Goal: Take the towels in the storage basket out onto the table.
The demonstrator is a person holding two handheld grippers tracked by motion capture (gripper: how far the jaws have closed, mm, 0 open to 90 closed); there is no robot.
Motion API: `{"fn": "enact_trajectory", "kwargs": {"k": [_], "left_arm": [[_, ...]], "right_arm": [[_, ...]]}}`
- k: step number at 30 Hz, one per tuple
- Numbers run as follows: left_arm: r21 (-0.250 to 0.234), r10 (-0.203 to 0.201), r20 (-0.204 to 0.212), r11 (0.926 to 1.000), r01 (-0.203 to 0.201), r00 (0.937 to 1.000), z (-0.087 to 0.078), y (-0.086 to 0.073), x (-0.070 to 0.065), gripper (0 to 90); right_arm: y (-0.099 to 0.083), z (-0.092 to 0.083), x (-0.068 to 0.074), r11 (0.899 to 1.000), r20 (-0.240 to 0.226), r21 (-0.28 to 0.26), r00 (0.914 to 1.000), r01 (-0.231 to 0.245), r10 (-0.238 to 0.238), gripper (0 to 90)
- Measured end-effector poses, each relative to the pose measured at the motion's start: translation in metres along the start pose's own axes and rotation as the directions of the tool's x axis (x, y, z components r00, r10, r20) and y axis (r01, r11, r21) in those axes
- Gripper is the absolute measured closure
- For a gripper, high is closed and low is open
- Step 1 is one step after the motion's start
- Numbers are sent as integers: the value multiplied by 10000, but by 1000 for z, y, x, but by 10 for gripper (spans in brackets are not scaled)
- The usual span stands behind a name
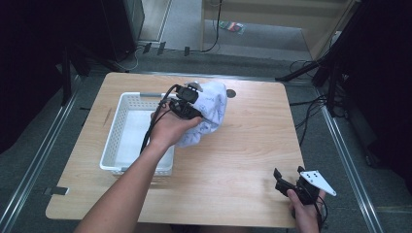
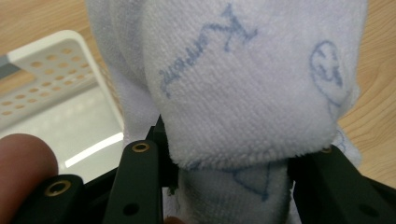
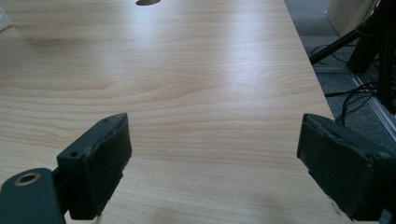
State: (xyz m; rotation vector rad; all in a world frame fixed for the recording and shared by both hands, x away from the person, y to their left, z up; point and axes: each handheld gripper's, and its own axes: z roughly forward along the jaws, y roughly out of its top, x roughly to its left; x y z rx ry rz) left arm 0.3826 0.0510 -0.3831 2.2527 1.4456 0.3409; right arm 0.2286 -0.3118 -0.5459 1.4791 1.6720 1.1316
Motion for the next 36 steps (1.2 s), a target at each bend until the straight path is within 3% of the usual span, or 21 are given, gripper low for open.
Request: {"fn": "enact_trajectory", "kwargs": {"k": [3,7,14,23,28,30,32,35,36], "left_arm": [[15,-177,197,9998,177,9996,5,2,-5,577],[-320,-753,492,9965,769,9959,8,4,-10,573],[-526,-1073,715,9924,1112,9917,22,0,-18,570],[31,-1289,925,9916,1292,9873,59,-12,-28,558],[258,-1258,897,9919,1240,9880,71,-18,-32,535],[406,-1145,1211,9931,1104,9860,75,-20,-34,489],[276,-1222,1334,9924,1196,9835,76,-22,-34,389],[189,-1522,1970,9883,1515,9685,73,-21,-30,91],[-26,-1561,2119,9871,1603,9648,70,-22,-30,58]], "right_arm": [[0,0,0,10000,-7,-2,10000,40,-40,102],[0,0,0,10000,-25,-4,10000,25,-25,102],[0,0,0,10000,-16,-10,10000,12,-12,102],[0,0,0,10000,-40,5,10000,37,-37,102],[0,0,0,10000,-43,7,10000,39,-39,102],[0,0,0,10000,-49,6,10000,46,-46,102],[0,0,0,10000,-49,11,10000,46,-46,102],[0,0,0,10000,-54,4,10000,31,-31,102],[0,0,0,10000,-65,-3,10000,26,-26,101]]}}
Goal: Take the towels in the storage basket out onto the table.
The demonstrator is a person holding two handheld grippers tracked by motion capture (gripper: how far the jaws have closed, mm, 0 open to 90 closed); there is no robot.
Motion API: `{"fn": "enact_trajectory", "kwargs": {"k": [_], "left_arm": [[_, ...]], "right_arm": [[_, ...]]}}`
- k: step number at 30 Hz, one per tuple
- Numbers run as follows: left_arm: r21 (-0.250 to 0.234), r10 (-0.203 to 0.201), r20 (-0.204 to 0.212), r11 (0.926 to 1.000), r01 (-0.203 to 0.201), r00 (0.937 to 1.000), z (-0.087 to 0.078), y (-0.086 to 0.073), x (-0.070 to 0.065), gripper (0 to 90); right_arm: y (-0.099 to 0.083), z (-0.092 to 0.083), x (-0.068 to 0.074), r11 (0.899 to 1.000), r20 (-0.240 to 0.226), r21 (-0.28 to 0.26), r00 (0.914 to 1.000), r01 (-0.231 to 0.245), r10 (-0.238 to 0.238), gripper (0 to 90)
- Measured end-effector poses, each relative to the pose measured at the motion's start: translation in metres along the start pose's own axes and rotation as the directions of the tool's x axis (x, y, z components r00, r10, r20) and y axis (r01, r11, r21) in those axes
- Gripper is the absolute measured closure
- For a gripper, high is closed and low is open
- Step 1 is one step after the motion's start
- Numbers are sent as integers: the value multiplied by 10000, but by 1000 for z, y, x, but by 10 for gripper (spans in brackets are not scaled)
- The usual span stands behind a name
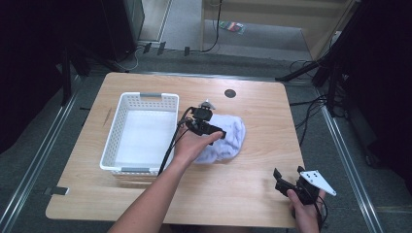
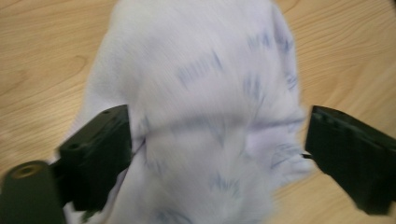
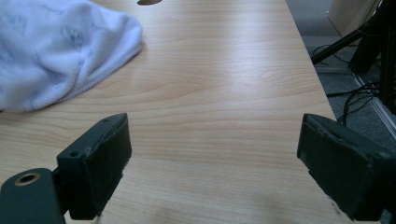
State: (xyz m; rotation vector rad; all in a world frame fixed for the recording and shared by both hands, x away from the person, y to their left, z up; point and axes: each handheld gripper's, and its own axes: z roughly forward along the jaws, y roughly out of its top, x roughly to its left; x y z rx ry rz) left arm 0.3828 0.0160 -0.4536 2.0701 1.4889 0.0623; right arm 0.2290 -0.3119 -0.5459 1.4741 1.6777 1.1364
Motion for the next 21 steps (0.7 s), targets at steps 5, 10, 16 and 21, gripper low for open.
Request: {"fn": "enact_trajectory", "kwargs": {"k": [5,10,16,21], "left_arm": [[-586,-37,63,9983,41,10000,-21,-1,9,6],[-1117,-73,189,9937,94,9998,-41,-8,28,0],[-1312,-299,-214,9910,268,9993,-62,-19,54,0],[-1846,-298,-376,9826,224,9988,-81,-29,74,0]], "right_arm": [[0,0,0,10000,13,21,10000,20,-20,101],[0,0,0,10000,14,33,10000,18,-18,101],[0,0,1,9999,37,26,9999,108,-108,101],[0,1,2,9998,110,56,9997,204,-205,101]]}}
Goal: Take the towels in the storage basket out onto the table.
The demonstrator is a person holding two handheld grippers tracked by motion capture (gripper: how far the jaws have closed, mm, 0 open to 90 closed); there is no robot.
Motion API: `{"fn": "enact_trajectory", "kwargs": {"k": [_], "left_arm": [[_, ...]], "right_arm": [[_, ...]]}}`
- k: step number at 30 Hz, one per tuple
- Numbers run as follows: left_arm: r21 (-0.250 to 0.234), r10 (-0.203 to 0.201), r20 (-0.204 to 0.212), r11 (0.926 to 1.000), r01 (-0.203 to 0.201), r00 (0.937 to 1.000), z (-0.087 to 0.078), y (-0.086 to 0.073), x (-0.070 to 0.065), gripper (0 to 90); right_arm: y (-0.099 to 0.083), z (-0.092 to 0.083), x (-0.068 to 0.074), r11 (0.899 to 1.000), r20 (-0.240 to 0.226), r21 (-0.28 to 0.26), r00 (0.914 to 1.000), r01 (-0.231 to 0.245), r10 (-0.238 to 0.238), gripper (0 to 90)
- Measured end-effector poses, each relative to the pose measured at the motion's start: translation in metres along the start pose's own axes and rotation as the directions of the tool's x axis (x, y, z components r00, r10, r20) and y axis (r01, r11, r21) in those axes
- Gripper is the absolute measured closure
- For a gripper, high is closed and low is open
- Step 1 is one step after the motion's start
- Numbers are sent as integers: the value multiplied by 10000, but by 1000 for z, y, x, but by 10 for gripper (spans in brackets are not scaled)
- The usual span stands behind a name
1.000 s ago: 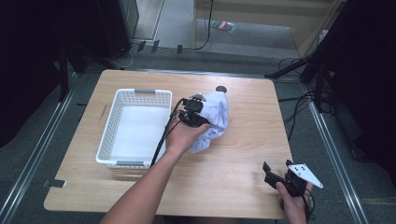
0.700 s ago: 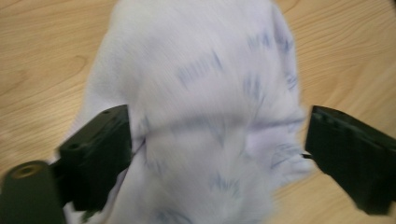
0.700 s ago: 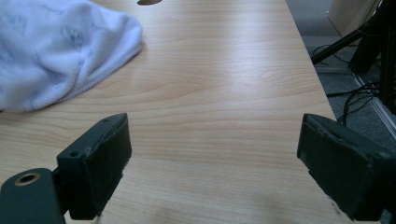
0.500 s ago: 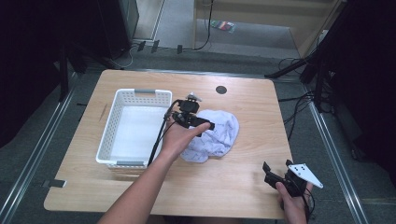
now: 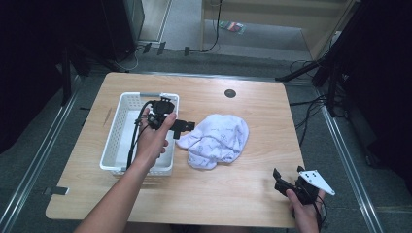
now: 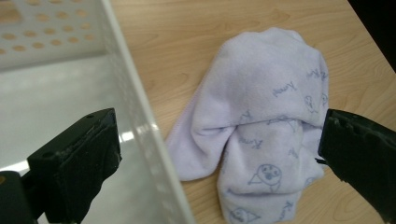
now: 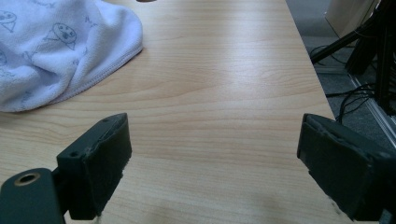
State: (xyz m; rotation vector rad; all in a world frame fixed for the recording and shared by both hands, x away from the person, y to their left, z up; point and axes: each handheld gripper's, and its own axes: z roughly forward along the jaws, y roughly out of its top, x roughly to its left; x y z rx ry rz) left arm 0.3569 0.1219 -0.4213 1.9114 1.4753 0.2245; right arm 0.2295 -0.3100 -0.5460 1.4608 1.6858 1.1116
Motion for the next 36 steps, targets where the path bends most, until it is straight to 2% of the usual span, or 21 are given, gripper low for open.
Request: {"fn": "enact_trajectory", "kwargs": {"k": [1,9,15,20,24,28,30,32,34,36], "left_arm": [[0,0,0,10000,0,10000,0,0,0,0],[-626,-146,-154,9979,136,9998,-24,-14,28,0],[-840,-312,-541,9961,265,9980,-37,-26,51,0],[-1046,-315,-883,9943,222,9956,-48,-36,67,0],[-1362,-518,-834,9899,401,9952,-58,-47,78,0],[-1677,-448,-1136,9855,253,9925,-70,-58,87,0],[-1865,-568,-1120,9818,351,9921,-77,-65,93,0],[-2081,-655,-1276,9774,378,9897,-83,-71,98,0],[-2172,-509,-1573,9760,157,9862,-88,-79,102,0],[-2374,-623,-1613,9711,226,9849,-93,-87,109,0]], "right_arm": [[0,0,0,10000,0,0,10000,0,0,101],[0,0,1,10000,-12,17,10000,9,-9,102],[0,0,0,10000,-11,14,10000,31,-31,101],[0,0,0,10000,35,32,10000,-30,30,101],[0,0,0,10000,43,13,10000,-2,2,102],[0,0,0,10000,82,30,9999,-66,65,102],[0,0,0,10000,91,32,9999,-78,78,102],[0,0,0,10000,80,31,9999,-67,67,102],[0,0,0,10000,95,29,9999,-65,65,102],[0,0,0,10000,96,17,9999,-43,43,102]]}}
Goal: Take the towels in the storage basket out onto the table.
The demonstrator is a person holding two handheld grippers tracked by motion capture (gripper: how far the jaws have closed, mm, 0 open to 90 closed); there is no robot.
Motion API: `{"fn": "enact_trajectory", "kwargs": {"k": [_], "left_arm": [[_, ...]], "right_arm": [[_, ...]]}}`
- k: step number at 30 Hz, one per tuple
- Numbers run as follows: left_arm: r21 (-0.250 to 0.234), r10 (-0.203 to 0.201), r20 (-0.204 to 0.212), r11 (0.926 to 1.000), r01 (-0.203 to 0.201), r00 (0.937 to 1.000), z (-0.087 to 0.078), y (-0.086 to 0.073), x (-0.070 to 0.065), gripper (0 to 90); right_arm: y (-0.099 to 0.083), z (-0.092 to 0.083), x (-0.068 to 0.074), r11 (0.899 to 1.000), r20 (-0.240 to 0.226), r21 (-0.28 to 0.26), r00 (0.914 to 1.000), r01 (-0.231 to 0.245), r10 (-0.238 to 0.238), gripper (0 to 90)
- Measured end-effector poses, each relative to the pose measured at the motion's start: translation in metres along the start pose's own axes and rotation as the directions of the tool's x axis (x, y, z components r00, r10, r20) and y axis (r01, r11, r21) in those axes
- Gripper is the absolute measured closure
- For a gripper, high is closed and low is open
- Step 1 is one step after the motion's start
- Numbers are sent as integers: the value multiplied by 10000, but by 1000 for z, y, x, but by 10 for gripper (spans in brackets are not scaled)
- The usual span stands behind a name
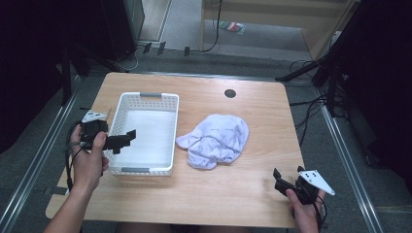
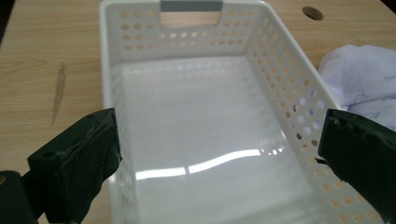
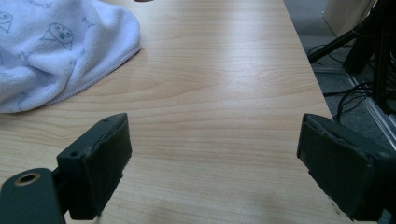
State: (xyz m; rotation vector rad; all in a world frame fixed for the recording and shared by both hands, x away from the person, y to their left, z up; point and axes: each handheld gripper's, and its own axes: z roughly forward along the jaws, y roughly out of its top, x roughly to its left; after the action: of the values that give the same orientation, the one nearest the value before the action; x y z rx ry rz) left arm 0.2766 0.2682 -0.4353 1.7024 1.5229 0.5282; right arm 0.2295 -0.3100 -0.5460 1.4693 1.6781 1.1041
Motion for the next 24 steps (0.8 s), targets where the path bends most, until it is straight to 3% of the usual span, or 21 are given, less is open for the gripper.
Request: {"fn": "enact_trajectory", "kwargs": {"k": [5,12,19,24], "left_arm": [[-585,-445,-60,9973,441,9990,-14,-16,22,0],[-1065,-609,-234,9926,581,9979,-26,-41,43,0],[-1826,-700,-355,9812,624,9969,-38,-65,62,0],[-2319,-906,-37,9688,873,9959,-40,-85,78,0]], "right_arm": [[0,0,0,10000,23,17,10000,-28,27,102],[0,0,0,10000,71,-1,10000,-26,26,103],[0,0,0,10000,111,-4,9999,-39,40,104],[0,0,0,10000,175,10,9998,-96,96,105]]}}
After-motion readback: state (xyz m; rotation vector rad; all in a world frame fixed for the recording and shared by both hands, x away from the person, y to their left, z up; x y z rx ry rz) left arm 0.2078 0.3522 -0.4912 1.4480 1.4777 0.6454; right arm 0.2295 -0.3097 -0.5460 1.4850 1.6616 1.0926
